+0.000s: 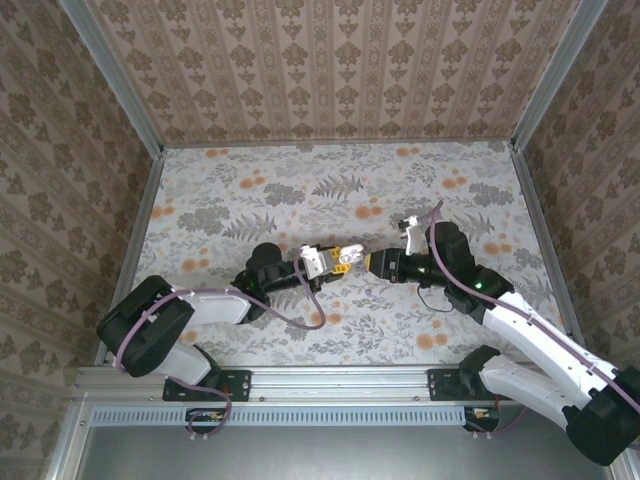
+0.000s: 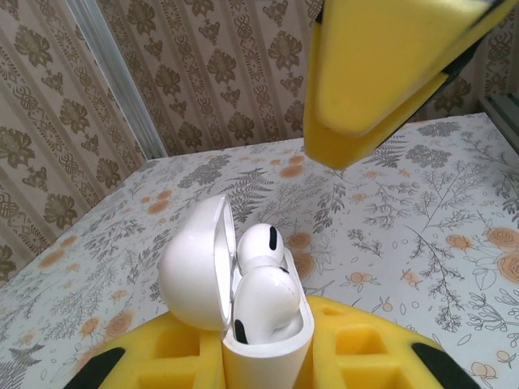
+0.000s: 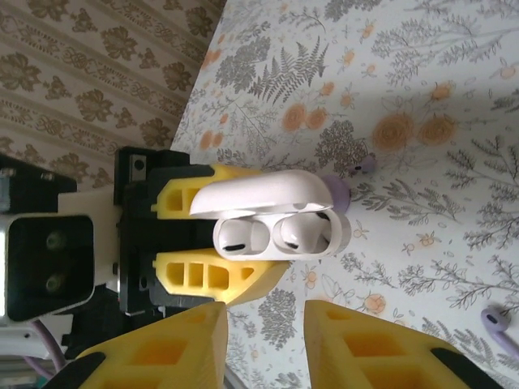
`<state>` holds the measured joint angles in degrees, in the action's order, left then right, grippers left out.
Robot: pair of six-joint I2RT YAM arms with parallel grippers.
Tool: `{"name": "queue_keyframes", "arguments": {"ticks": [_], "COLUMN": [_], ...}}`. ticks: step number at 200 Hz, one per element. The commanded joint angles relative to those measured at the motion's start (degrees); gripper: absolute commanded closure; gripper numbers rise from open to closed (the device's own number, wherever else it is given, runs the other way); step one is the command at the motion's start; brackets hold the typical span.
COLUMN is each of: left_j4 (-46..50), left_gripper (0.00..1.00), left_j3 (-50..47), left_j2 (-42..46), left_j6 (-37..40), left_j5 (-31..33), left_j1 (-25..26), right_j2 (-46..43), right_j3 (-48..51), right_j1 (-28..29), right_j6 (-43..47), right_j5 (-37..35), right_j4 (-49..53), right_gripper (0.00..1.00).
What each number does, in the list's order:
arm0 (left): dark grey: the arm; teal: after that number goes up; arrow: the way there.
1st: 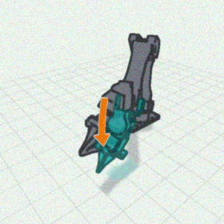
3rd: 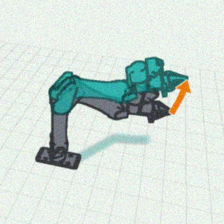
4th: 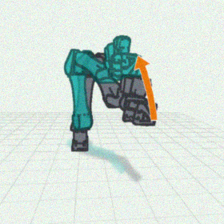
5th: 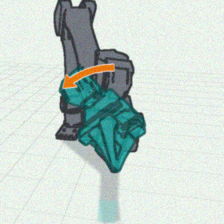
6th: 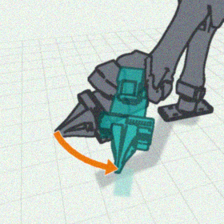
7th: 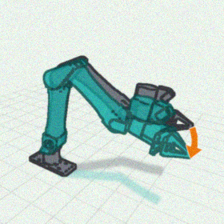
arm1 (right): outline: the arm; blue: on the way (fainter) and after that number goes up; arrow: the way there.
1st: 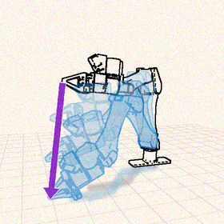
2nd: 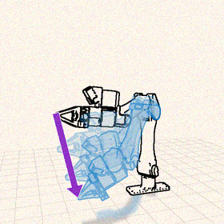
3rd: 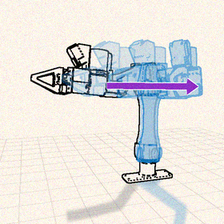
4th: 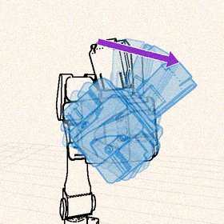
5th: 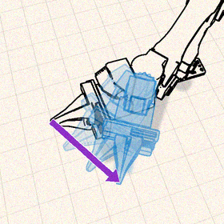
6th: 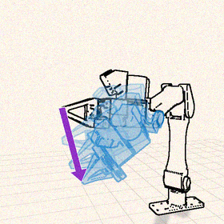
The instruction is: Insert the wireless bluetooth earbuds into the charging case
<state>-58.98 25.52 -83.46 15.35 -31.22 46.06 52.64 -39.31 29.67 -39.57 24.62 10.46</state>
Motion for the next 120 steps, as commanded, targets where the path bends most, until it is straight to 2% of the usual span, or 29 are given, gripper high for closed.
{"name": "queue_keyframes", "arguments": {"ticks": [1,120], "left_j4": [0.07,1.81], "left_gripper": [0.89,0.89], "left_j3": [-0.57,-0.14], "left_j2": [1.9,2.69], "left_j6": [1.94,2.58], "left_j5": [-0.12,-0.46], "left_j1": [0.34,0.69], "right_j2": [1.2,5.44], "right_j3": [-1.74,-2.44], "right_j1": [-1.1,-1.54], "right_j6": [-4.38,-4.77], "right_j5": [4.44,6.05], "right_j4": [-2.31,-3.76], "right_gripper": [0.7,0.69]}}
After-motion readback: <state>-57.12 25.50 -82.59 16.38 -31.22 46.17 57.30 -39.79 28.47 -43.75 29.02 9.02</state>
